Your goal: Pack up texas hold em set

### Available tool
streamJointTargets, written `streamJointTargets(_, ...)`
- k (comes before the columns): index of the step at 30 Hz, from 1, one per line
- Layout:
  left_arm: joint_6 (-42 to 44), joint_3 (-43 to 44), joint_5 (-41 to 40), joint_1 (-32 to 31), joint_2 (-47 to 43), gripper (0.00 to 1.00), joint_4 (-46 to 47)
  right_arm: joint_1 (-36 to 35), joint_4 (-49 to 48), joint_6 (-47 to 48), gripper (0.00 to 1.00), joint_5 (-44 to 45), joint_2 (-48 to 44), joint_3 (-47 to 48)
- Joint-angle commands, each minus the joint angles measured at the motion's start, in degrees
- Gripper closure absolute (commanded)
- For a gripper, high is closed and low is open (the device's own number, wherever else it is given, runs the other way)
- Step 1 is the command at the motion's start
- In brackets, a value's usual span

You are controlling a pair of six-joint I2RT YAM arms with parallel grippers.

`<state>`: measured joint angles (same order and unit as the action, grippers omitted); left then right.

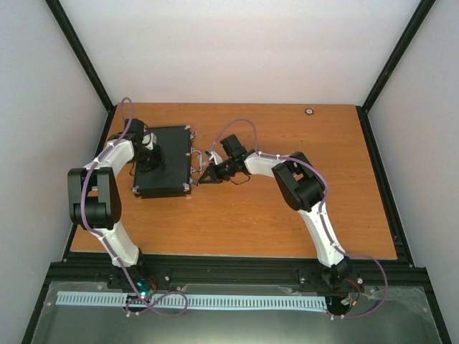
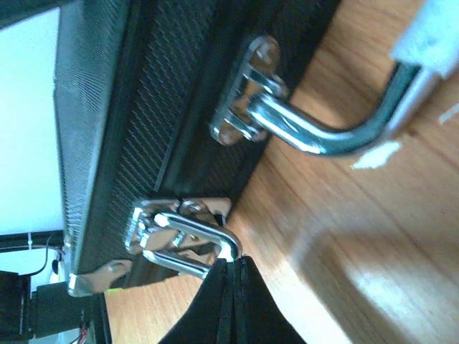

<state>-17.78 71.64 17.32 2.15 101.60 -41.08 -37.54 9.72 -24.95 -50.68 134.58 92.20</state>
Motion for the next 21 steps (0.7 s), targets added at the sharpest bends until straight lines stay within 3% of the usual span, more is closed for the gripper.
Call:
streamJointTargets(1, 0.1, -2.7, -1.5, -0.4, 4.8, 0.99, -1.7, 0.1, -0.3, -0.5, 0.97, -1.9, 1.9, 3.5)
streamJointTargets(21, -0.4, -3.3, -1.7, -0.5, 5.9, 0.99, -1.5, -1.4, 3.5, -0.4, 0.97, -0.3, 6.0, 8.4)
